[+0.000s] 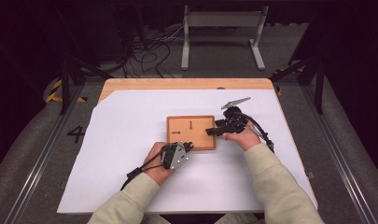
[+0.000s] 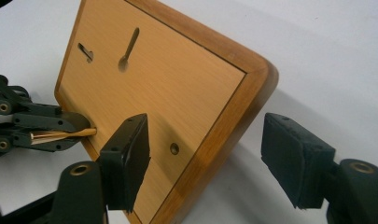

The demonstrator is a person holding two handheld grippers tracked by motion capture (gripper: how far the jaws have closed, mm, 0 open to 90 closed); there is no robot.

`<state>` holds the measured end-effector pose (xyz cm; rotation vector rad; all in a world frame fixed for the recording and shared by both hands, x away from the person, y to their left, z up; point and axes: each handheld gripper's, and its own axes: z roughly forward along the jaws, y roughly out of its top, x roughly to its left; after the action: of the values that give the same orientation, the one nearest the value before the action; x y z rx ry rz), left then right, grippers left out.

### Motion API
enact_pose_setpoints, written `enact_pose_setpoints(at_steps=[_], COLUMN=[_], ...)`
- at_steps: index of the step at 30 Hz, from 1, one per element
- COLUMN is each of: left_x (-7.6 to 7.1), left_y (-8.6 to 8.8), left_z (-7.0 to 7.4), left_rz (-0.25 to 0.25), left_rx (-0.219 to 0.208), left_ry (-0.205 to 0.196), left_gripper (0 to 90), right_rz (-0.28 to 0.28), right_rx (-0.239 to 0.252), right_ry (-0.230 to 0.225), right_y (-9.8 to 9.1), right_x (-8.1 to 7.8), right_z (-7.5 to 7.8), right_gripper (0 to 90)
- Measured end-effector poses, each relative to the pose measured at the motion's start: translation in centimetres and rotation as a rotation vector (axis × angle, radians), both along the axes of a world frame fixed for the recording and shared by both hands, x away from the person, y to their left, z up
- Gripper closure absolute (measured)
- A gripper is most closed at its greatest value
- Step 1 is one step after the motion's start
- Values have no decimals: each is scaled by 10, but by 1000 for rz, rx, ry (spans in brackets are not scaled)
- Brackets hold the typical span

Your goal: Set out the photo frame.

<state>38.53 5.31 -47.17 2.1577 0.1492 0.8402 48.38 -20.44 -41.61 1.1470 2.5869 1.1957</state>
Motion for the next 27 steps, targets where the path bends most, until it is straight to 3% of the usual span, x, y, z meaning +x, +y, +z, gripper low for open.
enact_pose_setpoints(at_steps=[14, 22, 27], left_x=[-4, -7, -9], left_y=[0, 1, 5], left_z=[0, -1, 0], left_rz=[5, 2, -3], left_rx=[28, 20, 2], left_ry=[-30, -16, 38], left_gripper=[848, 844, 826], right_rz=[16, 23, 57], right_rx=[41, 38, 17], right_ry=[68, 94, 70], right_y=[13, 11, 8], right_x=[10, 11, 3], right_z=[-7, -1, 10], right_gripper=[343, 394, 470])
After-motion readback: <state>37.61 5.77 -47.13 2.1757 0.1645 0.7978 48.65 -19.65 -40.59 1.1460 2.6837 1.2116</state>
